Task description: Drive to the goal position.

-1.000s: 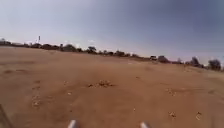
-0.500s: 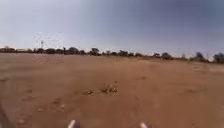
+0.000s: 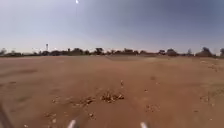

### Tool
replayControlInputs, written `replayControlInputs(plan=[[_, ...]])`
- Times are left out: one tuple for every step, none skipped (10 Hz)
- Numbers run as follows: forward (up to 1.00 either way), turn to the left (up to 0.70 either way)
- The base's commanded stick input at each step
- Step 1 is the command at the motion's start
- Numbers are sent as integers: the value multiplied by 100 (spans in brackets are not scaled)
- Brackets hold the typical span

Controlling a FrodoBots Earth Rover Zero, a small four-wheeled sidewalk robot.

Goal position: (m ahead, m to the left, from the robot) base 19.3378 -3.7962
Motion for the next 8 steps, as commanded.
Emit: replayControlInputs(plan=[[70, -35], [70, 0], [70, 0], [70, 0], [70, 0], [70, 0], [70, 0], [70, 0]])
